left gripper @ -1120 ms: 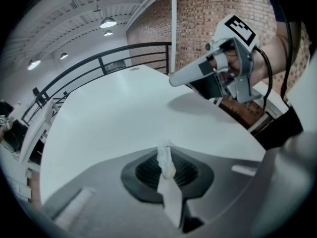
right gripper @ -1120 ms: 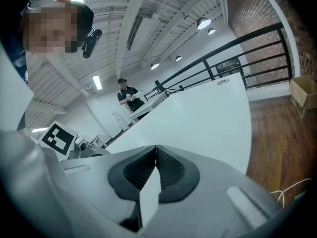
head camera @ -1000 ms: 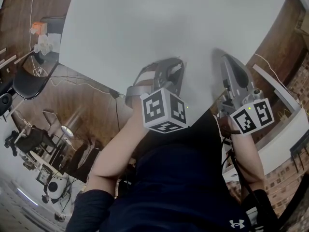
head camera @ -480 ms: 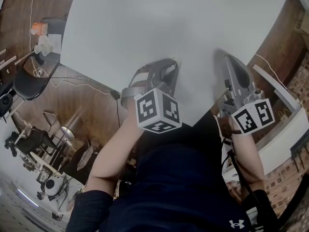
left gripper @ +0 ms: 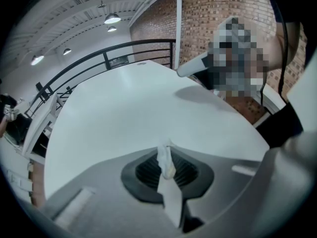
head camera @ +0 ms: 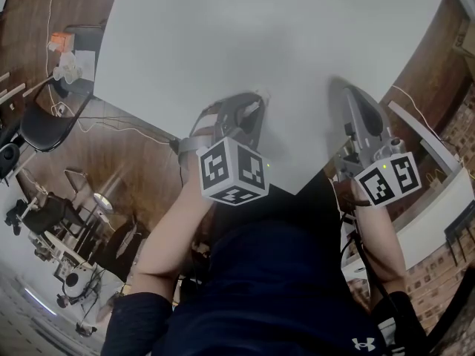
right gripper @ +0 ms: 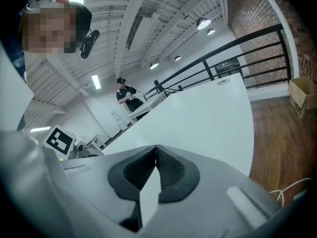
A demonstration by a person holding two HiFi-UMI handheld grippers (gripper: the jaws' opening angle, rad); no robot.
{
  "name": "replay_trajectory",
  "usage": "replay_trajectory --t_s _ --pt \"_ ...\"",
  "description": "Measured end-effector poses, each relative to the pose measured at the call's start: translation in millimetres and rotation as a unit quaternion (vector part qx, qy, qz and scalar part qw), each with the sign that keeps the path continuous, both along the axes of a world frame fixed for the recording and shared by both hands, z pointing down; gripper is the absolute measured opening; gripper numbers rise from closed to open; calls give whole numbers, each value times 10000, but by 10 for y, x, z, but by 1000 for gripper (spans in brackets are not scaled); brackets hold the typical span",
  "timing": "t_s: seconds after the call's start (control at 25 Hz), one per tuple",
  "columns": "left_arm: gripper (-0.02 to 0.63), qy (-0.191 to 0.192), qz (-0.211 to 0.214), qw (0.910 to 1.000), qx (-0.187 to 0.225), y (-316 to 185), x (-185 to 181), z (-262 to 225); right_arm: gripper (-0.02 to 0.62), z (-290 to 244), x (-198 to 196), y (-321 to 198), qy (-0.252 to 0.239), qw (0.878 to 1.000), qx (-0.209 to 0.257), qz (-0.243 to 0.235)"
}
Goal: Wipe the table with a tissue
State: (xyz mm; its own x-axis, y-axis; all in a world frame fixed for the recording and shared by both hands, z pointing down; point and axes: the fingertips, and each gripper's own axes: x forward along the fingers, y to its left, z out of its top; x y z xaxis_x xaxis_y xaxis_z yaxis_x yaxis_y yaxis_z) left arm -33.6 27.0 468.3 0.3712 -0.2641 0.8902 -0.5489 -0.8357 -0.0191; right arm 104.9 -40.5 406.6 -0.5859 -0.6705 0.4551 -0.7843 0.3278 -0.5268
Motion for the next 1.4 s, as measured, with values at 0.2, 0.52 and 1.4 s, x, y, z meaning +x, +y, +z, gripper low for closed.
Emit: replay_trajectory --t_s 0.2,0.52,1.4 --pt "18 -44 -77 10000 -2 25 -100 5 11 -9 -8 1 0 10000 7 -9" --pt "18 -148 -164 9998 -3 86 -267 24 11 -20 -12 -2 3 10000 14 -26" --pt "18 -396 -500 9979 -112 161 -587 48 11 -95 -17 -27 -41 10000 39 -25"
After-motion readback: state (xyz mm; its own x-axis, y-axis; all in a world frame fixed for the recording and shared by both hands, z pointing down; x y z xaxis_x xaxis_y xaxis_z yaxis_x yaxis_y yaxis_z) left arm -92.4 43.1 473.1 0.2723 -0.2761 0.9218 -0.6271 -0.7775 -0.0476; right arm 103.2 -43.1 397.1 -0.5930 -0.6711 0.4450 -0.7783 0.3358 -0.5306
